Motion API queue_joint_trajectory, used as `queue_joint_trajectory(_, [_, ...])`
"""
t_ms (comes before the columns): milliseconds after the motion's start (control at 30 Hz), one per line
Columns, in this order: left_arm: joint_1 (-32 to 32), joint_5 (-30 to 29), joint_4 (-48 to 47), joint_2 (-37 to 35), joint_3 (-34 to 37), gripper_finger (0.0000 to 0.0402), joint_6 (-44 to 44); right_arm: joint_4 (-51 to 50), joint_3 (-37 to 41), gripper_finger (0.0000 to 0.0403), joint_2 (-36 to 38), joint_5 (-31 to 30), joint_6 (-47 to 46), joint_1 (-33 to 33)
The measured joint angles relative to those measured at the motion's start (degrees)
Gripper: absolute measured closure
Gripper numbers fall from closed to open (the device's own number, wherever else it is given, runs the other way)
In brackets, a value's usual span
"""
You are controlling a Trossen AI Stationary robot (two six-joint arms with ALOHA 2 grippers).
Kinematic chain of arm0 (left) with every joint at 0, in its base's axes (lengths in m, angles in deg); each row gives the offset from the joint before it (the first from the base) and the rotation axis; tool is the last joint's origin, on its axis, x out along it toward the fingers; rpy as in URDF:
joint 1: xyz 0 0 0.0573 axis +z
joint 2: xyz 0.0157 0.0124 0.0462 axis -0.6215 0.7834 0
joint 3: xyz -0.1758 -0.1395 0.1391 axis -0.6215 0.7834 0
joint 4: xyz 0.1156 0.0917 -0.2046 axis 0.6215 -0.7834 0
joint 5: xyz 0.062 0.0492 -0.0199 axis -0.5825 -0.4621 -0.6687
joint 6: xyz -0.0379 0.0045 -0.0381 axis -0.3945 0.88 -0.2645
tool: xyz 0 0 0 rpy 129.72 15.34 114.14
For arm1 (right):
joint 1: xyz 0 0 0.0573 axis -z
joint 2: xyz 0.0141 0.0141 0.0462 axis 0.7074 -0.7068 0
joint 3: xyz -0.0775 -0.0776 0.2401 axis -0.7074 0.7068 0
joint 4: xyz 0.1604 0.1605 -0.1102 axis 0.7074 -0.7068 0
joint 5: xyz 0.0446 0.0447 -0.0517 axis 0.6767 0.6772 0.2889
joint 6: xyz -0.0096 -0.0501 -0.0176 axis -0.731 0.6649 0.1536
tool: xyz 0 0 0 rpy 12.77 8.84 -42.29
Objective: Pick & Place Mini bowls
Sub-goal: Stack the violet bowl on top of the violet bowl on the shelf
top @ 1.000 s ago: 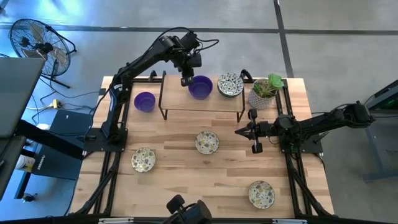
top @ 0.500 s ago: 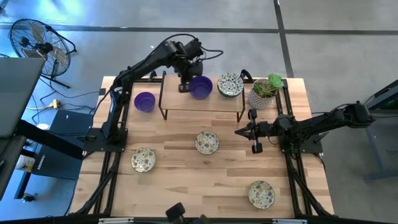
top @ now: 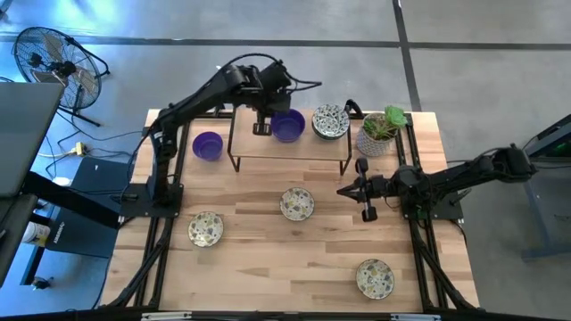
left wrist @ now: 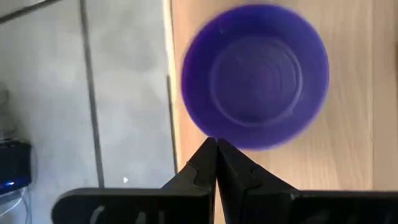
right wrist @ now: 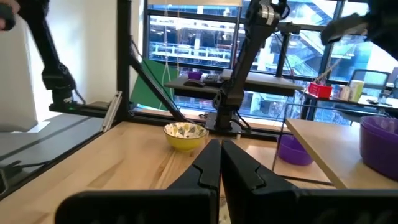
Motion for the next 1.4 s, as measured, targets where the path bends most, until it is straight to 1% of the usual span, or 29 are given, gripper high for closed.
queue_joint_trajectory(67, [-0.3, -0.7, -0.6, -1.4, 0.4, 0.0401, 0.0, 0.1, 0.0, 0.0402, 0.0, -0.9, 0.8, -1.3])
queue_joint_trajectory(167, [-2.3, -1.7, 2.9, -3.0, 0.0, 0.0401, -0.2, 1.2, 0.0, 0.0402, 0.0, -2.2, 1.4, -3.2])
queue_joint_trajectory(267, [-3.8, -1.9, 3.7, -4.9, 0.3, 0.0401, 0.4, 2.1, 0.0, 0.0402, 0.0, -3.4, 2.6, -5.1])
queue_joint_trajectory(300, [-4.7, -2.1, 5.8, -5.1, 0.4, 0.0402, 0.4, 2.3, 0.0, 0.0402, 0.0, -3.8, 2.8, -5.6])
queue_joint_trajectory(400, [-6.4, -2.3, 9.8, -6.9, 4.1, 0.0401, 0.4, 2.5, 0.0, 0.0402, 0.0, -5.5, 3.8, -6.8])
queue_joint_trajectory(433, [-6.9, -2.3, 11.1, -8.0, 6.4, 0.0401, 0.5, 2.5, 0.0, 0.0402, 0.0, -5.9, 3.9, -7.1])
queue_joint_trajectory(500, [-8.2, -2.7, 17.9, -10.1, 11.8, 0.0401, 0.6, 2.5, 0.0, 0.0403, 0.0, -5.9, 3.9, -7.5])
queue_joint_trajectory(533, [-8.5, -2.9, 21.0, -11.9, 15.6, 0.0401, 0.4, 2.5, 0.0, 0.0403, 0.0, -5.9, 3.9, -7.7])
queue_joint_trajectory(600, [-8.7, -2.9, 25.5, -16.3, 24.5, 0.0401, 0.7, 2.7, 0.0, 0.0403, 0.0, -5.9, 3.9, -7.9])
queue_joint_trajectory(667, [-9.9, -2.6, 37.6, -20.4, 33.7, 0.0401, 0.9, 2.9, 0.0, 0.0403, 0.0, -5.9, 3.9, -7.9])
queue_joint_trajectory(700, [-10.0, -2.3, 42.0, -22.9, 38.5, 0.0401, 0.9, 2.9, 0.0, 0.0403, 0.0, -5.8, 3.9, -7.9])
queue_joint_trajectory(767, [-10.1, -0.6, 46.9, -28.1, 47.6, 0.0401, 1.1, 2.9, 0.0, 0.0403, 0.0, -6.0, 3.9, -7.9])
queue_joint_trajectory(833, [-10.6, 0.4, 53.5, -32.4, 54.8, 0.0401, -0.4, 2.9, 0.0, 0.0403, 0.0, -6.0, 3.9, -7.9])
queue_joint_trajectory(867, [-10.8, 0.6, 55.1, -34.5, 58.2, 0.0401, -1.4, 2.9, 0.0, 0.0403, 0.0, -6.0, 3.9, -7.9])
queue_joint_trajectory(967, [-10.7, 0.5, 55.5, -40.8, 66.1, 0.0401, -3.5, 2.9, 0.0, 0.0403, 0.0, -6.0, 3.9, -7.9])
queue_joint_trajectory(1033, [-10.8, -0.1, 56.3, -44.2, 69.1, 0.0401, -5.3, 2.9, 0.0, 0.0403, 0.0, -6.0, 3.9, -7.9])
queue_joint_trajectory(1100, [-10.7, -1.2, 53.7, -47.9, 71.5, 0.0401, -6.4, 2.9, 0.0, 0.0403, 0.0, -6.1, 3.9, -7.9])
queue_joint_trajectory(1200, [-10.7, -3.9, 49.1, -52.6, 72.6, 0.0401, -7.0, 2.9, 0.0, 0.0403, 0.0, -6.4, 3.9, -7.9])
queue_joint_trajectory(1300, [-10.7, -6.1, 41.7, -57.0, 72.6, 0.0401, -7.9, 2.9, 0.0, 0.0403, 0.0, -6.3, 3.9, -7.9])
queue_joint_trajectory(1400, [-10.7, -6.6, 35.3, -60.9, 72.6, 0.0401, -8.9, 2.9, 0.0, 0.0403, 0.0, -6.3, 3.9, -7.9])
